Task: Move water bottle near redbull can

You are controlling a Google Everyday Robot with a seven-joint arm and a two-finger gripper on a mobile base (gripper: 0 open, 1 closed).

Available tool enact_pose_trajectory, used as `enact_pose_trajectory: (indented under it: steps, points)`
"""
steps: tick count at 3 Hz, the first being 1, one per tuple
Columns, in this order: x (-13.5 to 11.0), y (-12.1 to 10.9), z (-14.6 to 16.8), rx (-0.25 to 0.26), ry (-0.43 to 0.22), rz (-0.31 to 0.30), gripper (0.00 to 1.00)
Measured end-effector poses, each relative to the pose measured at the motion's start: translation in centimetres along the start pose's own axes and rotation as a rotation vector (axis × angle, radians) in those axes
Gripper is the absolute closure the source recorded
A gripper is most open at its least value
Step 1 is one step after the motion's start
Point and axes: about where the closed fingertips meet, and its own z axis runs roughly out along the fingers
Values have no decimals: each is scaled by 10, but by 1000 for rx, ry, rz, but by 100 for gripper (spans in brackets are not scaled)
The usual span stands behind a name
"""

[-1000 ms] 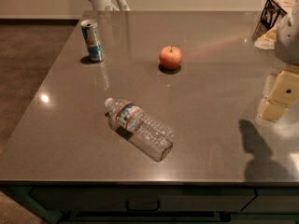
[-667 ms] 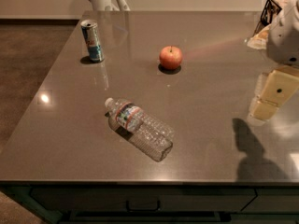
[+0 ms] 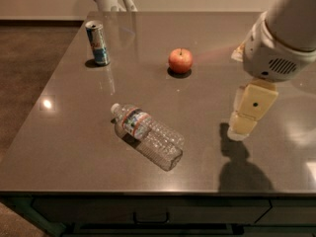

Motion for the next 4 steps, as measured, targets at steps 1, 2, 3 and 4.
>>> enact_pose_trajectory:
  steps: [1, 2, 3, 4]
  points:
    - [-22, 10, 24, -33, 6, -1, 0]
    - [-45, 18, 49, -81, -3, 18, 0]
    - [-71, 36, 66, -120, -18, 30, 0]
    - [-94, 50, 86, -146, -8, 30, 0]
